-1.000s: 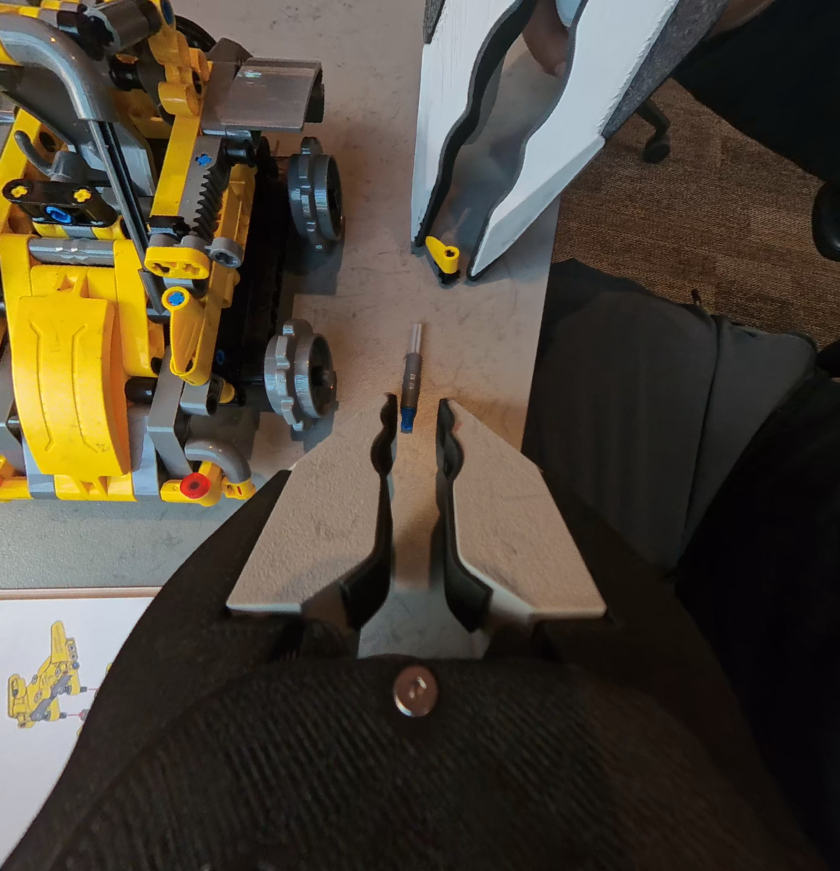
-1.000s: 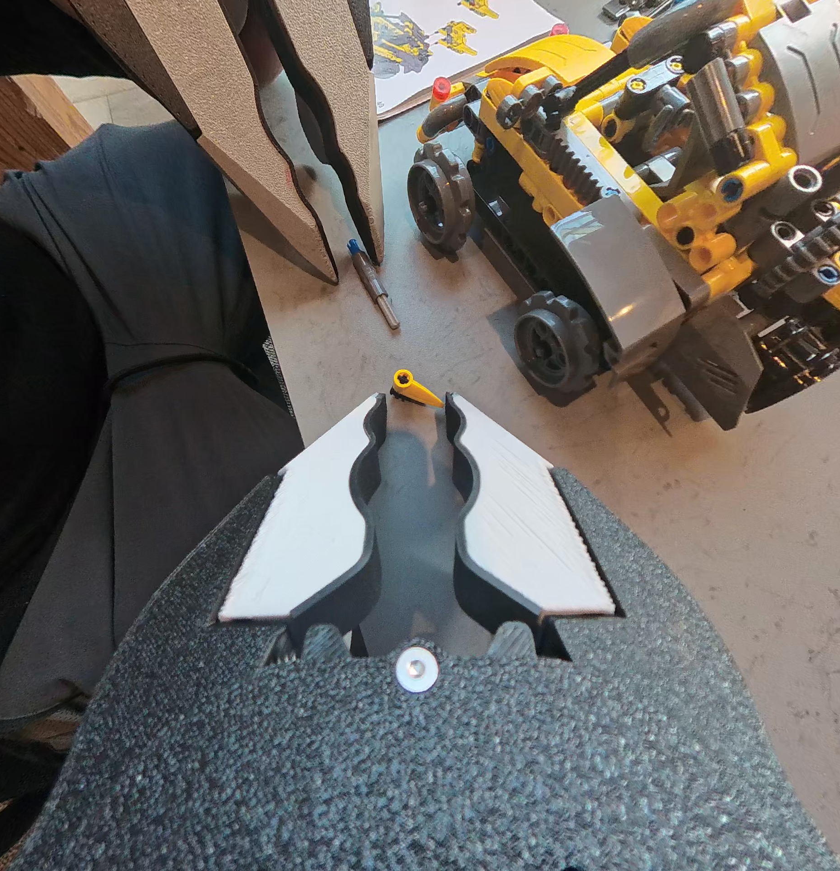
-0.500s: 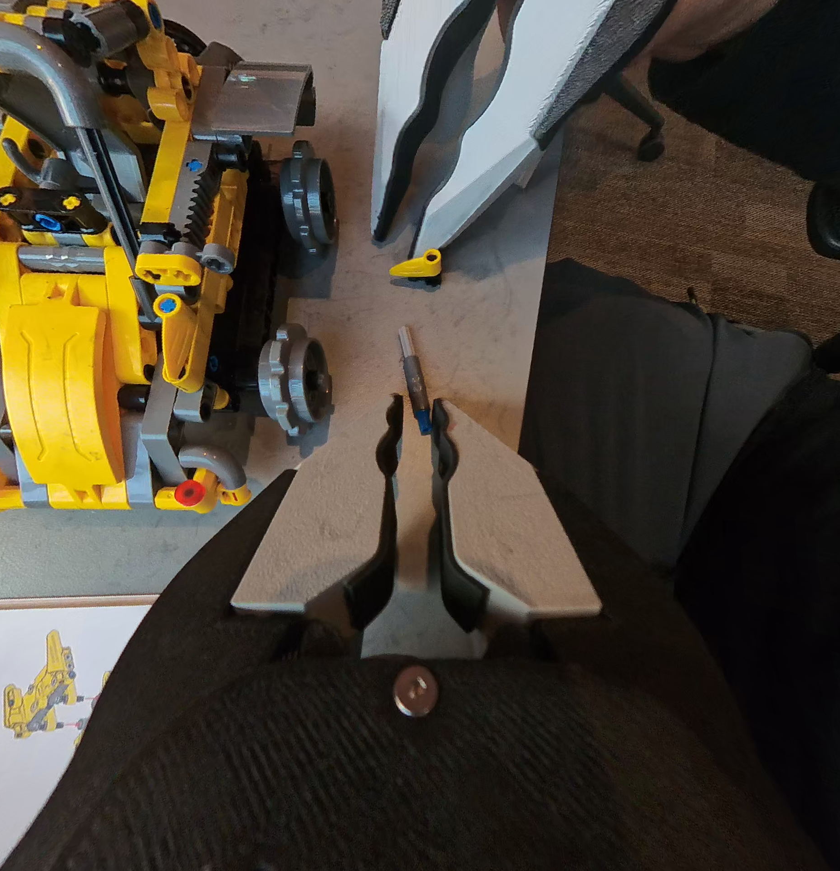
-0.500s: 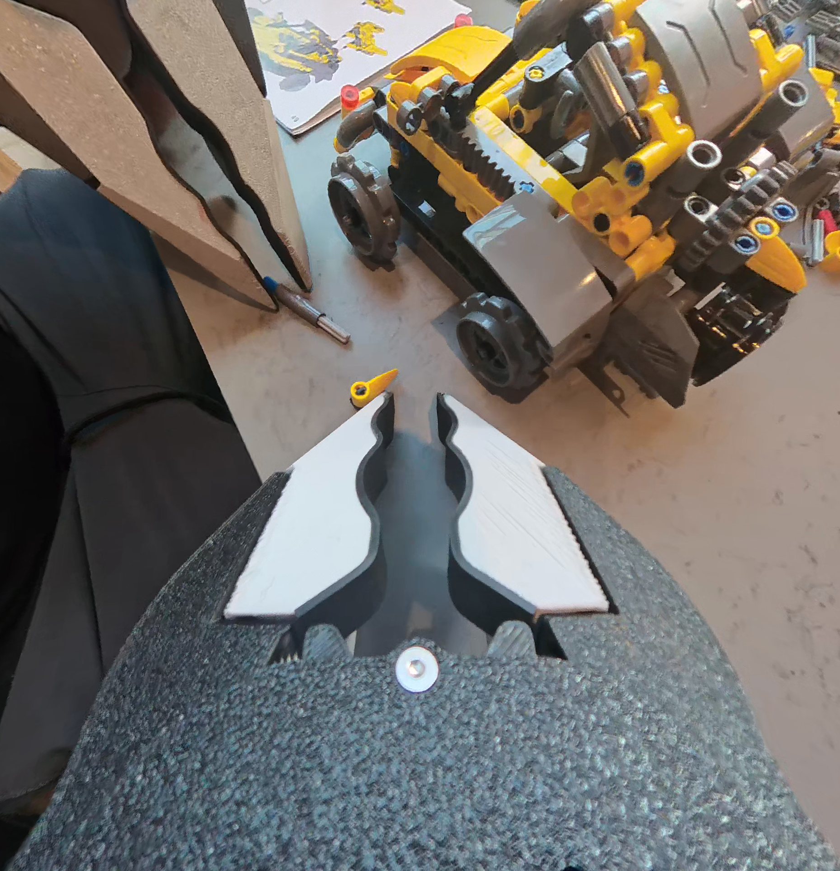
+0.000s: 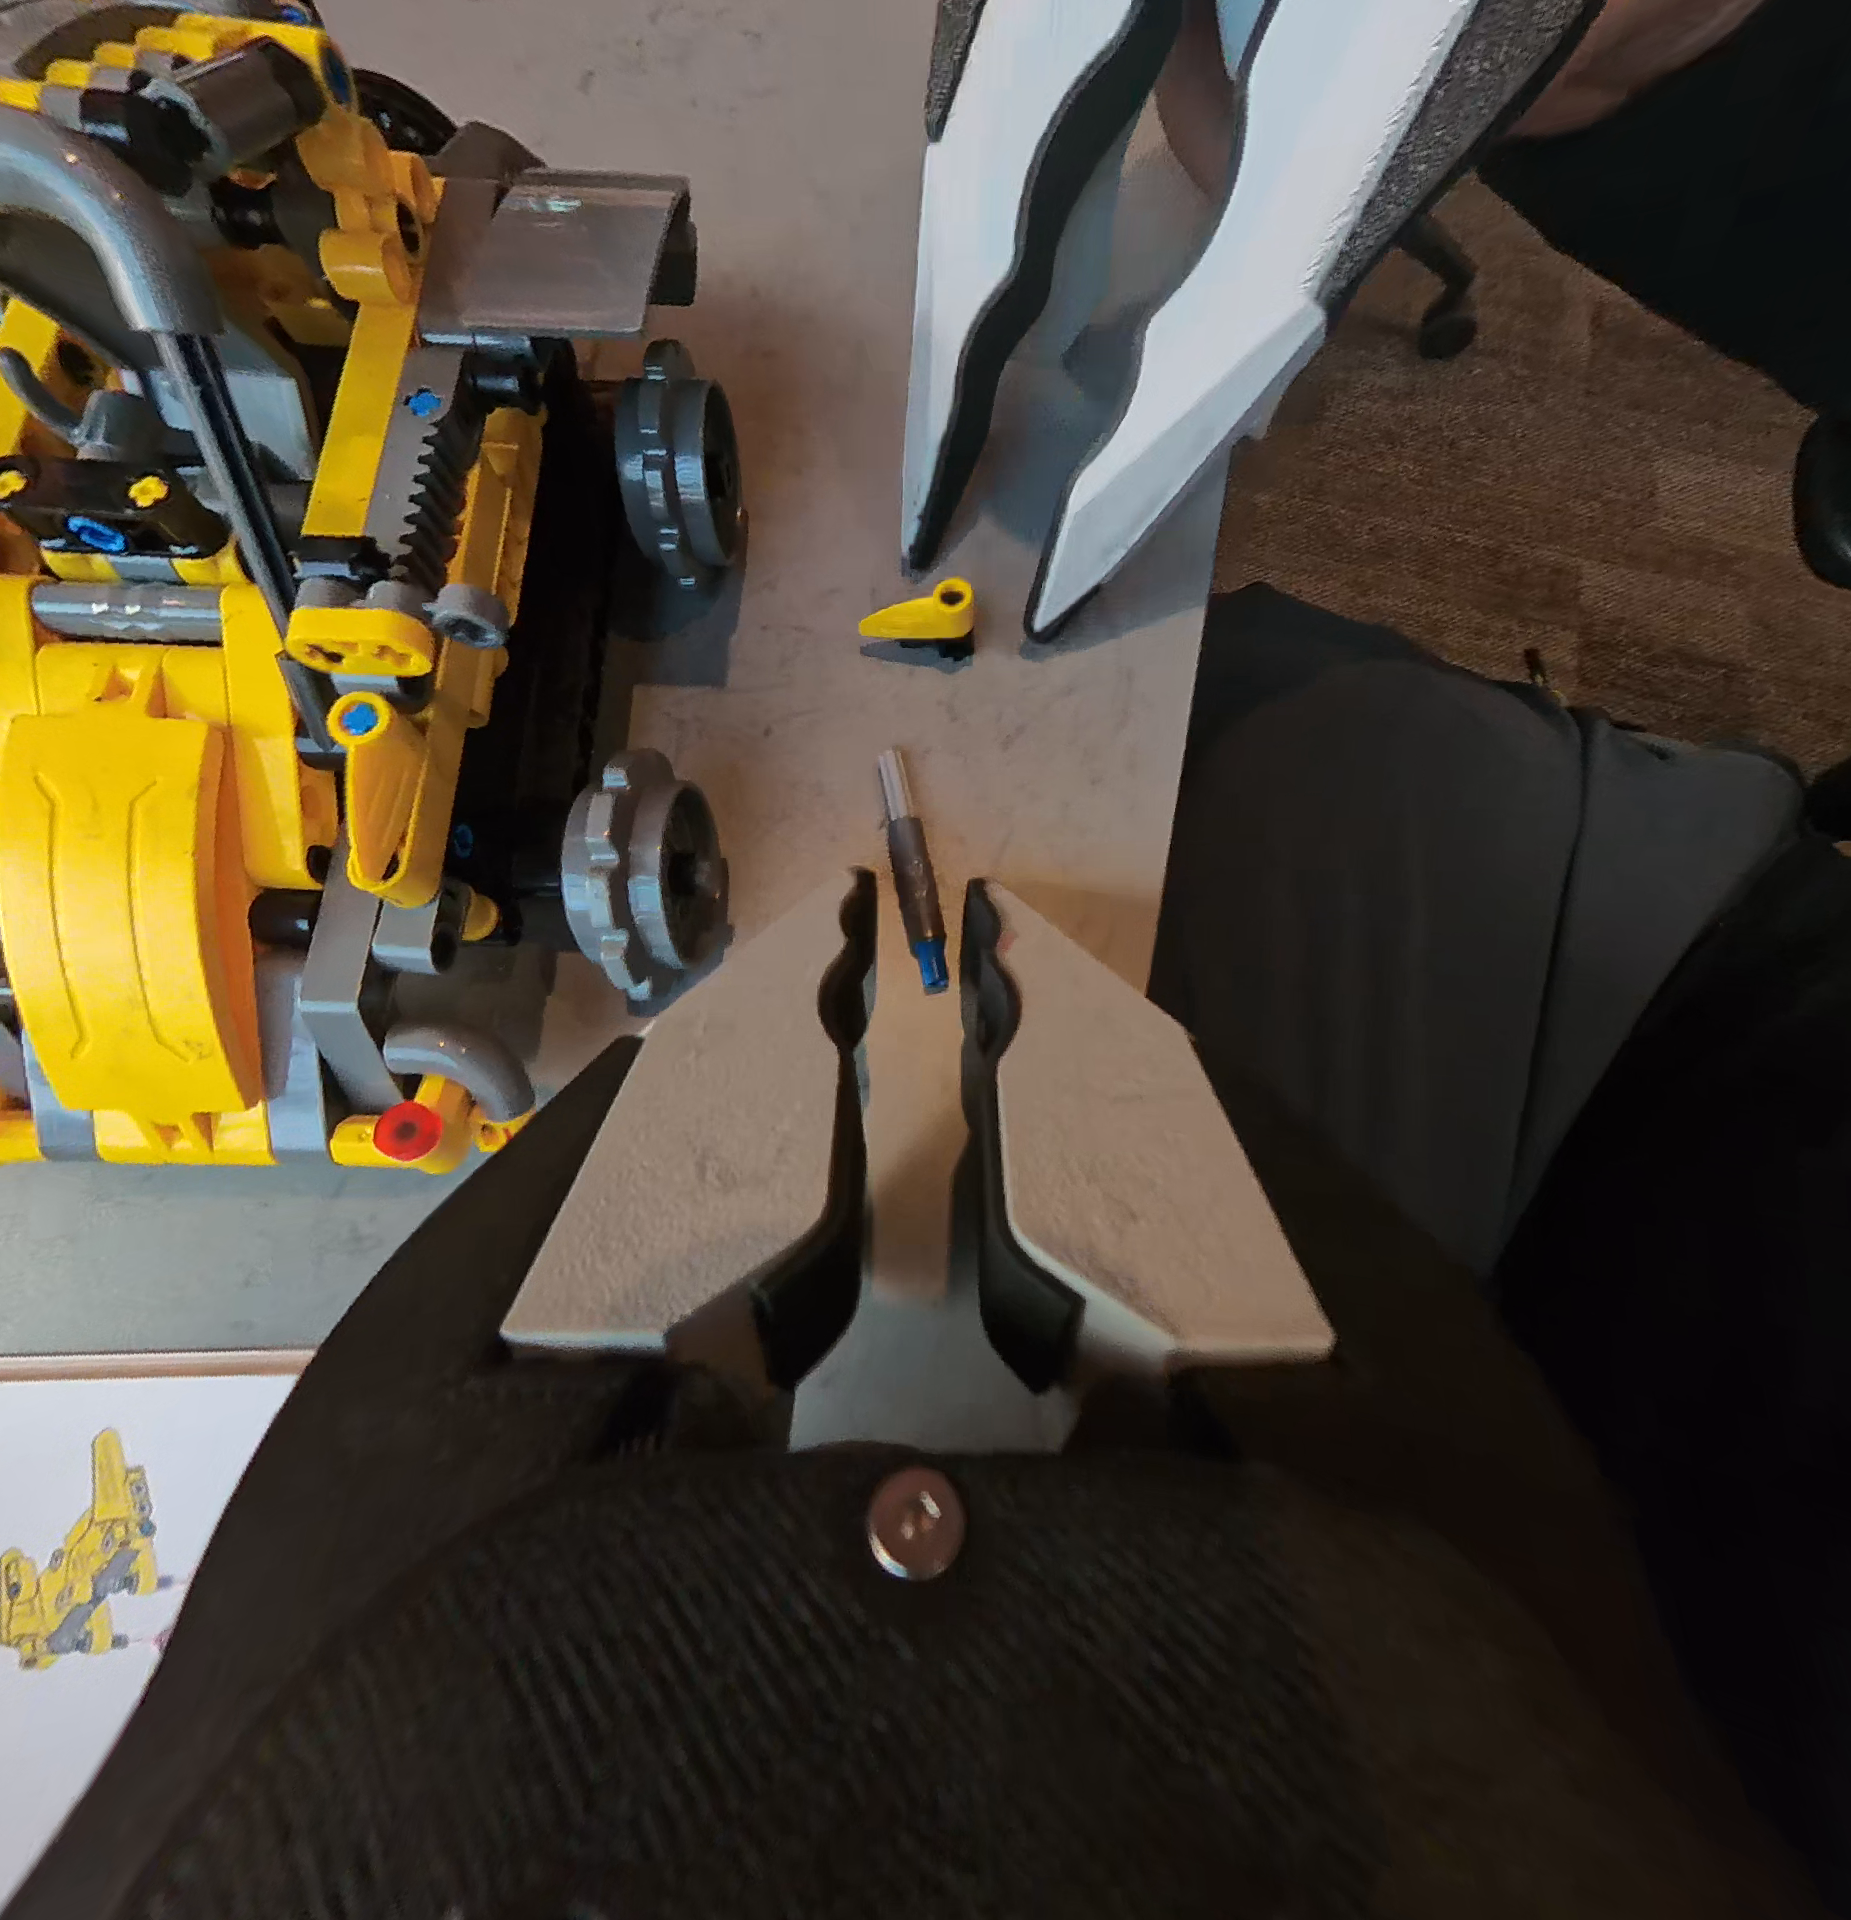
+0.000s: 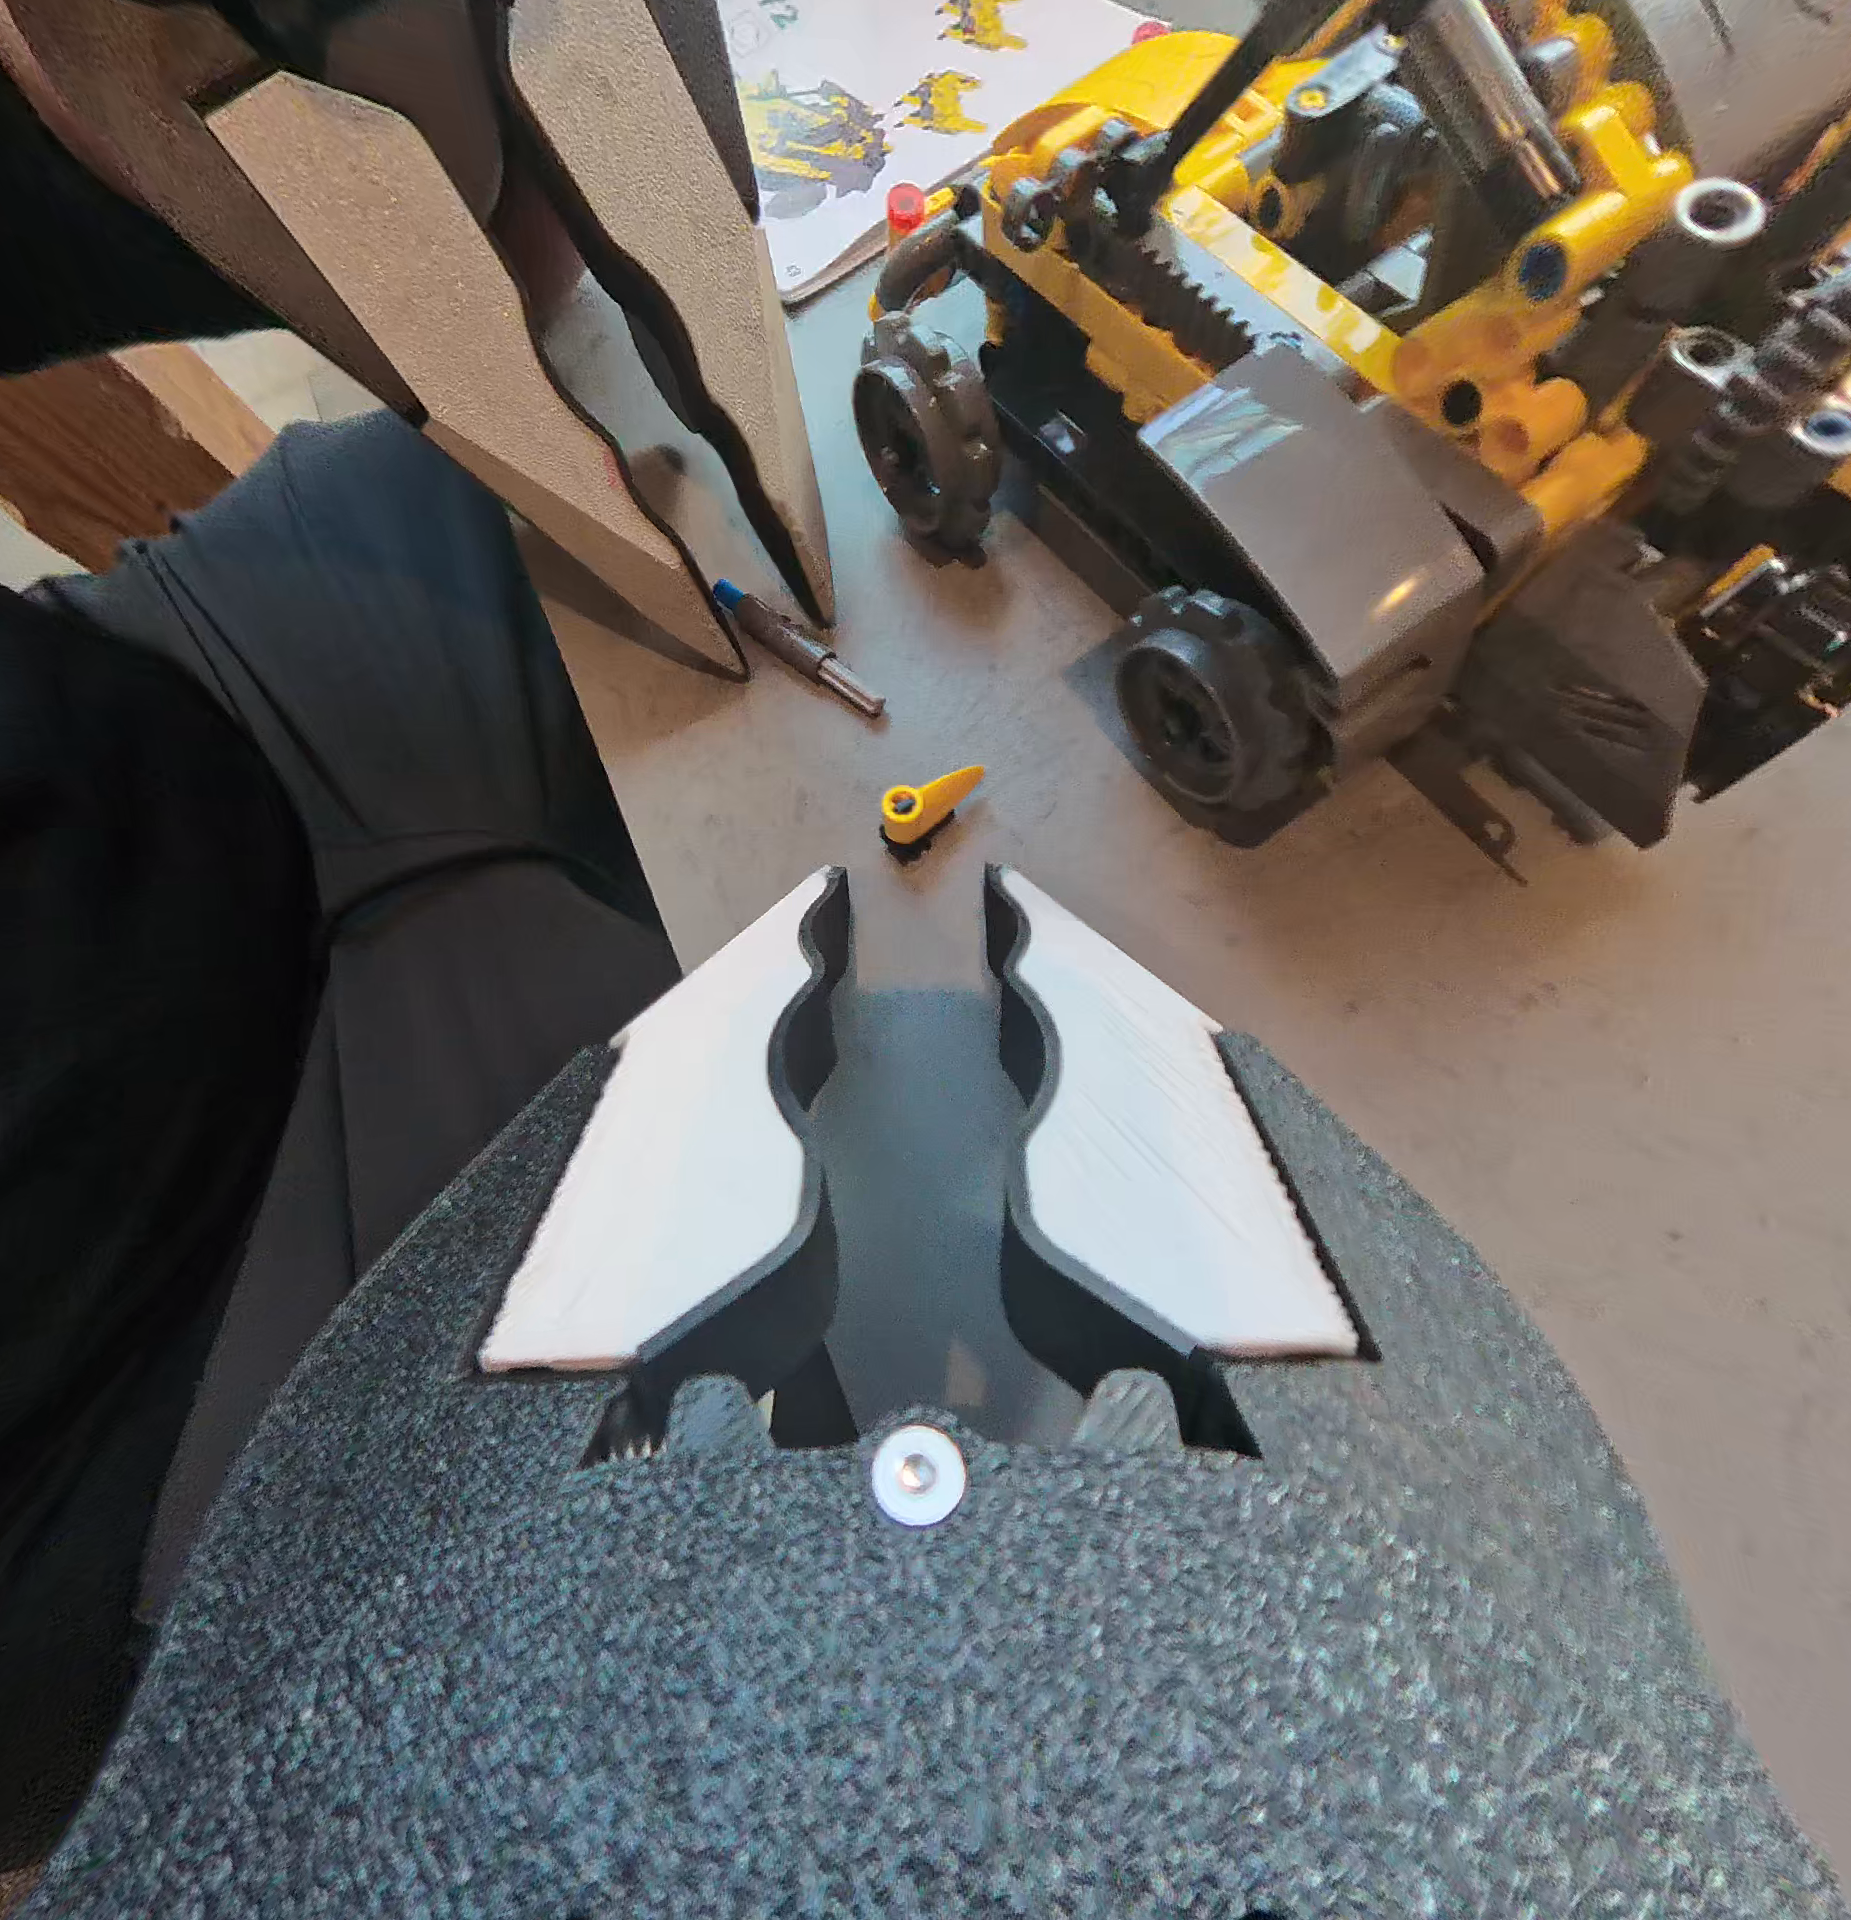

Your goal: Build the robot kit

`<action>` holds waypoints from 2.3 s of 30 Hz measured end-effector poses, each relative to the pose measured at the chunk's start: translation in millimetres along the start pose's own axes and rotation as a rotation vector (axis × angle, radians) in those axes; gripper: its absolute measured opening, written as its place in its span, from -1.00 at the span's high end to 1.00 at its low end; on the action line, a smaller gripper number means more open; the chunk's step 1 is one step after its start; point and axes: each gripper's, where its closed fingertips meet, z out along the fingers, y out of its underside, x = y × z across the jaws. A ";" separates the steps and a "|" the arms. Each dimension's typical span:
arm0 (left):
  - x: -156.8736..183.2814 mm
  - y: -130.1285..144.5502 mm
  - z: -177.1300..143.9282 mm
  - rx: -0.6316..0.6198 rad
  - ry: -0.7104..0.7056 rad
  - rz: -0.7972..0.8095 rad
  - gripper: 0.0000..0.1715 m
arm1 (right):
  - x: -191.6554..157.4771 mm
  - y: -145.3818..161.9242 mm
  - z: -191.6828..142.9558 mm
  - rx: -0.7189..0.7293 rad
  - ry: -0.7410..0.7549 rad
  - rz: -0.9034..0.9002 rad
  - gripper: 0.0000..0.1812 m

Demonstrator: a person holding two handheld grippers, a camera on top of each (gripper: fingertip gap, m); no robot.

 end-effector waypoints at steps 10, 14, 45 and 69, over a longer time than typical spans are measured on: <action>5.6 -4.4 5.1 -0.003 0.073 -0.013 0.96 | 1.2 -1.8 5.2 -0.068 -0.011 -0.106 0.81; 6.9 -4.9 6.0 -0.004 0.073 0.008 0.96 | 0.0 -3.2 6.4 -0.065 -0.016 -0.131 0.92; 11.4 -11.1 13.1 -0.008 0.094 0.069 0.97 | -20.8 -11.9 20.2 -0.073 -0.128 -0.180 0.95; 15.8 -10.4 12.4 -0.005 0.108 0.094 0.97 | -22.0 -7.7 15.8 -0.065 -0.107 -0.150 0.97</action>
